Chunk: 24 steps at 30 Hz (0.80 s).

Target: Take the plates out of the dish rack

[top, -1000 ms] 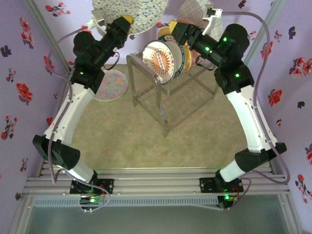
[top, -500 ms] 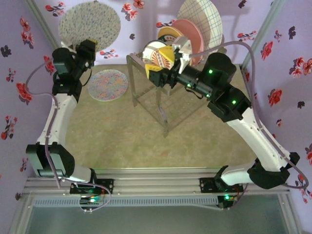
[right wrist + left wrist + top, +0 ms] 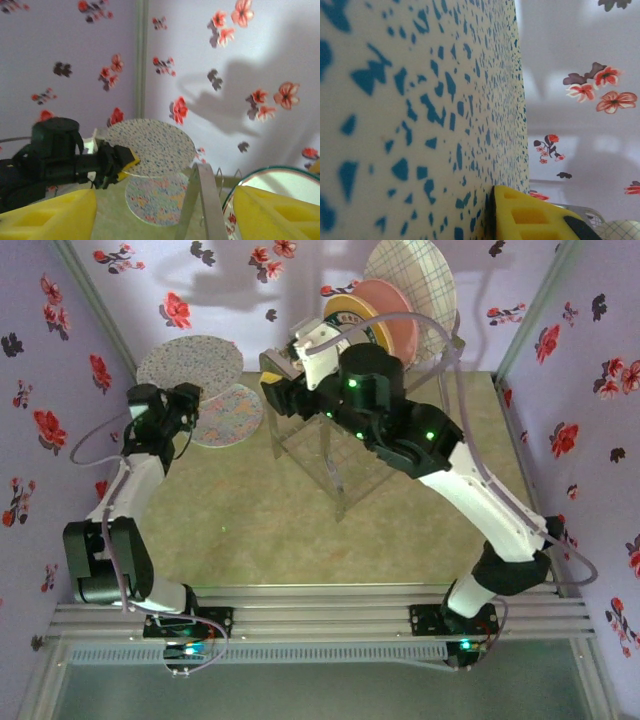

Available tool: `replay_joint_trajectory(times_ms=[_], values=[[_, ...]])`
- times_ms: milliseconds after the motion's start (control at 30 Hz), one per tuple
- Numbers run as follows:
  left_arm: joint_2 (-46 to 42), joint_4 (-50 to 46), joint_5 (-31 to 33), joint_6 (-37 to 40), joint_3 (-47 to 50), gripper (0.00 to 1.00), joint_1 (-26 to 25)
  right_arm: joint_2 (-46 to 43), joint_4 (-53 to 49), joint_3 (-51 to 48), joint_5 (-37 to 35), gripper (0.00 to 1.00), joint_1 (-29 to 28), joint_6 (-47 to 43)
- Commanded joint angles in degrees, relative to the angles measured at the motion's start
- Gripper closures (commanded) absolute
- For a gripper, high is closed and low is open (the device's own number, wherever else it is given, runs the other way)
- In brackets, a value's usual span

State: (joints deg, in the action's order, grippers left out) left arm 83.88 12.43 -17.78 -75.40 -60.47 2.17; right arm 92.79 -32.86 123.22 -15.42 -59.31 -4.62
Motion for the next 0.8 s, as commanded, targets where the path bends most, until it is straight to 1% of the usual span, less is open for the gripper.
replay_joint_trajectory(times_ms=[0, 167, 333, 500, 767], values=[[2.27, 10.57, -2.4, 2.79, 1.06, 1.0, 0.94, 1.13, -2.5, 1.47, -5.57, 0.27, -1.49, 2.07], [7.05, 11.16, -3.18, 4.87, 1.58, 1.0, 1.26, 2.26, -1.54, 1.73, -4.29, 0.26, -2.48, 1.99], [13.41, 15.67, -4.7, 4.51, 1.67, 1.0, 1.41, 2.25, -0.98, 1.68, -4.08, 0.25, -2.56, 0.63], [18.6, 17.76, -5.21, 5.48, 0.84, 1.0, 1.44, 2.36, -0.65, 1.32, -4.08, 0.24, -2.56, -0.09], [24.31, 19.23, -5.34, 6.93, 0.53, 1.0, 1.54, 2.57, -0.1, 0.85, -4.36, 0.21, -2.23, -0.3]])
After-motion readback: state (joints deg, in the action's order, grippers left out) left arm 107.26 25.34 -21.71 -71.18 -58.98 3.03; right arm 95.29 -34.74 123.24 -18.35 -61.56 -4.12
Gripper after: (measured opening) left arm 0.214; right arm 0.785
